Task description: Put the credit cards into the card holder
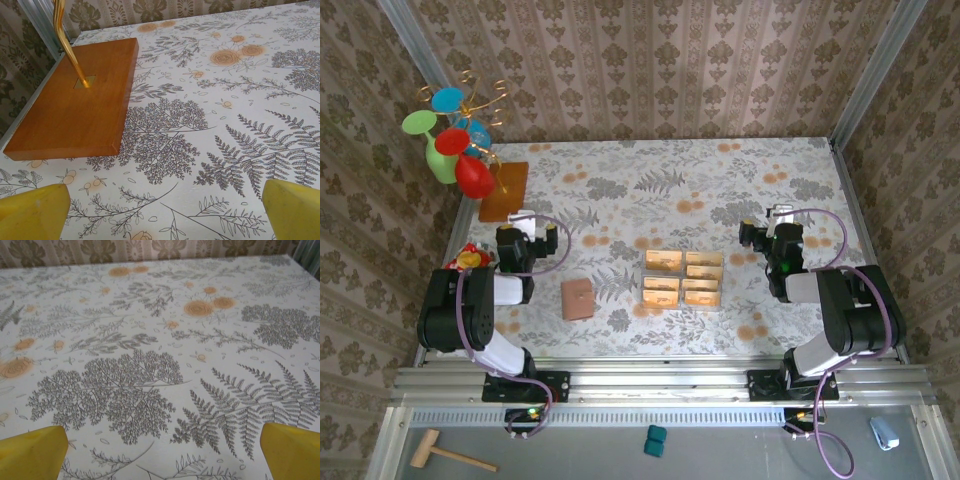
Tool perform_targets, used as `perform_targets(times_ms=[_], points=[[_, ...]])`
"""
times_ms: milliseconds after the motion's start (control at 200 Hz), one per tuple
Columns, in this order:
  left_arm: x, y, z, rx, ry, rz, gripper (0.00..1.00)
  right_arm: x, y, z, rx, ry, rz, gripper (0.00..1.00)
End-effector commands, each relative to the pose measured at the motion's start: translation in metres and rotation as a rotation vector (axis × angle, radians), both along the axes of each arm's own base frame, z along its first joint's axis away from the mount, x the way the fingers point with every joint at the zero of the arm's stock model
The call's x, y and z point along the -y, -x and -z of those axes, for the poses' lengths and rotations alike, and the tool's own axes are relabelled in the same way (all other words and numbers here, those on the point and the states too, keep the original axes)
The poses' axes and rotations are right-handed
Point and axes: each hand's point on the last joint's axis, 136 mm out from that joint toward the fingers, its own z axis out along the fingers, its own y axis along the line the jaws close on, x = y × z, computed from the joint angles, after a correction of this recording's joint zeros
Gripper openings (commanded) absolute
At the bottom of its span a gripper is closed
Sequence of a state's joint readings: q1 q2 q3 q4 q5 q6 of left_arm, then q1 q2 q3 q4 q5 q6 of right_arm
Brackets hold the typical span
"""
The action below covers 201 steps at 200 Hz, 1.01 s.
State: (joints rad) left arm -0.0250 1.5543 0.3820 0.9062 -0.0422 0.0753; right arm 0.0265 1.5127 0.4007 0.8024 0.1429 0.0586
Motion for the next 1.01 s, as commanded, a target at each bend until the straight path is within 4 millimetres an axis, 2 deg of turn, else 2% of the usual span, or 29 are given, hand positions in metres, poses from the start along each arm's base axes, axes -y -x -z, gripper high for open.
perform_targets(times_ms=[0, 35, 40, 45, 165, 265, 330, 470, 610, 850, 1000], points=[[0.001, -0.003, -0.018, 0.025, -0.002, -0.009, 1.00, 0.009, -0.006, -0.034, 0.008, 0.005, 0.050, 1.00], [0.000, -0.004, -0.023, 0.019, -0.006, -0.019, 1.00, 0.012, -0.006, -0.031, -0.041, 0.002, 0.071, 1.00], [0.000, -0.004, -0.023, 0.017, -0.007, -0.020, 1.00, 0.012, -0.007, -0.044, -0.008, -0.001, 0.074, 1.00], [-0.001, -0.004, -0.024, 0.014, -0.006, -0.021, 1.00, 0.012, -0.005, -0.040, -0.031, -0.001, 0.076, 1.00], [-0.003, -0.002, -0.040, 0.003, -0.021, -0.049, 1.00, 0.022, -0.002, -0.062, -0.105, -0.078, 0.177, 1.00], [-0.005, 0.003, -0.060, 0.023, -0.015, -0.078, 1.00, 0.038, 0.006, -0.070, -0.155, -0.220, 0.359, 1.00], [-0.005, 0.007, -0.075, 0.024, 0.029, -0.100, 1.00, 0.029, 0.004, -0.076, -0.197, -0.286, 0.308, 1.00], [0.007, 0.019, -0.098, -0.022, 0.133, -0.110, 1.00, -0.024, 0.002, -0.093, -0.248, -0.397, 0.031, 1.00], [0.030, 0.034, -0.104, -0.095, 0.193, -0.080, 1.00, -0.077, 0.026, -0.110, -0.281, -0.415, -0.156, 0.97], [0.054, 0.045, -0.100, -0.162, 0.236, -0.046, 1.00, -0.167, 0.094, -0.118, -0.408, -0.357, -0.417, 0.87], [0.057, 0.045, -0.101, -0.193, 0.244, -0.043, 1.00, -0.212, 0.147, -0.109, -0.480, -0.338, -0.567, 0.85]])
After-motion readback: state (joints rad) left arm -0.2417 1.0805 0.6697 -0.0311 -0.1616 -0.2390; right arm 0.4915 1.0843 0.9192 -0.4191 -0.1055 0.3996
